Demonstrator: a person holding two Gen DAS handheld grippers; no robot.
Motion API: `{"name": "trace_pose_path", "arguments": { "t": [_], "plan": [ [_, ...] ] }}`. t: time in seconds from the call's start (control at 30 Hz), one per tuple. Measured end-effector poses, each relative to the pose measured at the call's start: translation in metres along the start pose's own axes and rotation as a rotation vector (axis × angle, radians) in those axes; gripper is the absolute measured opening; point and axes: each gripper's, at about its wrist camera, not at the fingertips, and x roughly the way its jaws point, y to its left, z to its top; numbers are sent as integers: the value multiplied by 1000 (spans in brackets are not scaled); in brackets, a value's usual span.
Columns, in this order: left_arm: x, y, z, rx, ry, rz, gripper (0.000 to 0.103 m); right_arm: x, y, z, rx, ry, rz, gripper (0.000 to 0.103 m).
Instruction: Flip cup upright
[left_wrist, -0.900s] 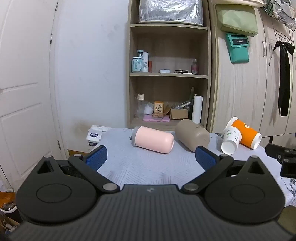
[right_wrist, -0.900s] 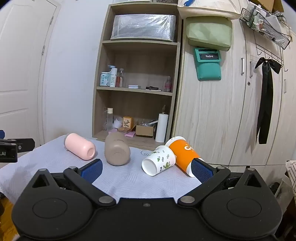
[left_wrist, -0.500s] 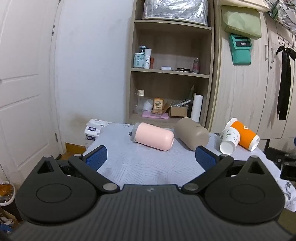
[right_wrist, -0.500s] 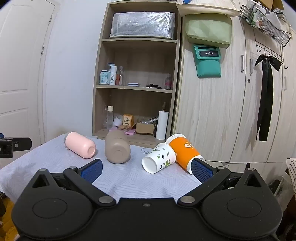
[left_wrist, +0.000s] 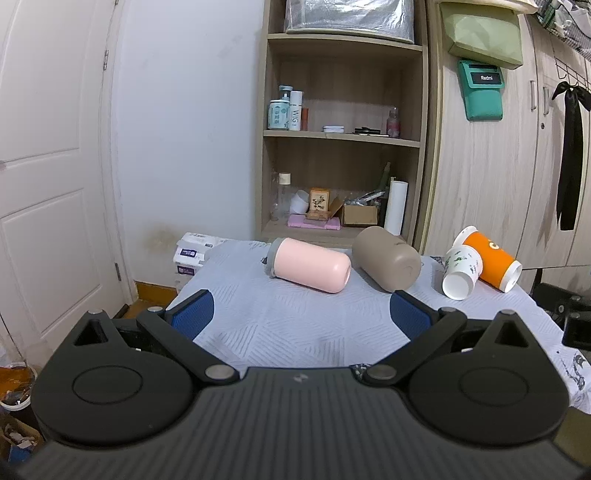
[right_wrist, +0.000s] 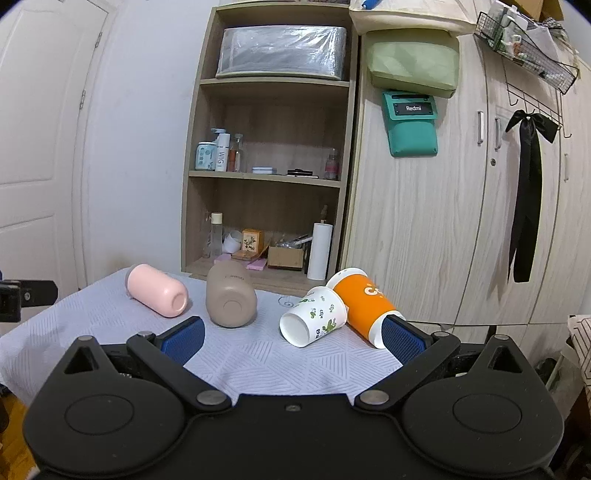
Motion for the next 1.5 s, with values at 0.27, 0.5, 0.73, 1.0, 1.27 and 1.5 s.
{"name": "trace_pose_path", "arguments": {
  "t": [0.27, 0.5, 0.73, 1.0, 1.27, 1.5],
  "plan": [
    [1, -2, -3, 1, 2, 6, 103, 1, 2, 1, -2, 3, -9, 103],
    [0, -2, -2, 6, -7, 10, 103, 0, 0, 1, 2, 0, -26, 103],
    [0, 0, -5, -9, 0, 15, 103, -2, -4, 2, 8, 0, -44, 103],
    [-2, -5, -6, 17, 4, 24, 103, -3, -3, 3, 0, 2, -50, 103],
    [-2, -1, -6, 9, 15, 32, 103, -3, -2, 3, -10, 7, -52, 103],
    [2, 4, -6, 20, 23, 64, 103, 2, -2, 1, -22, 26, -52, 103]
  ]
}}
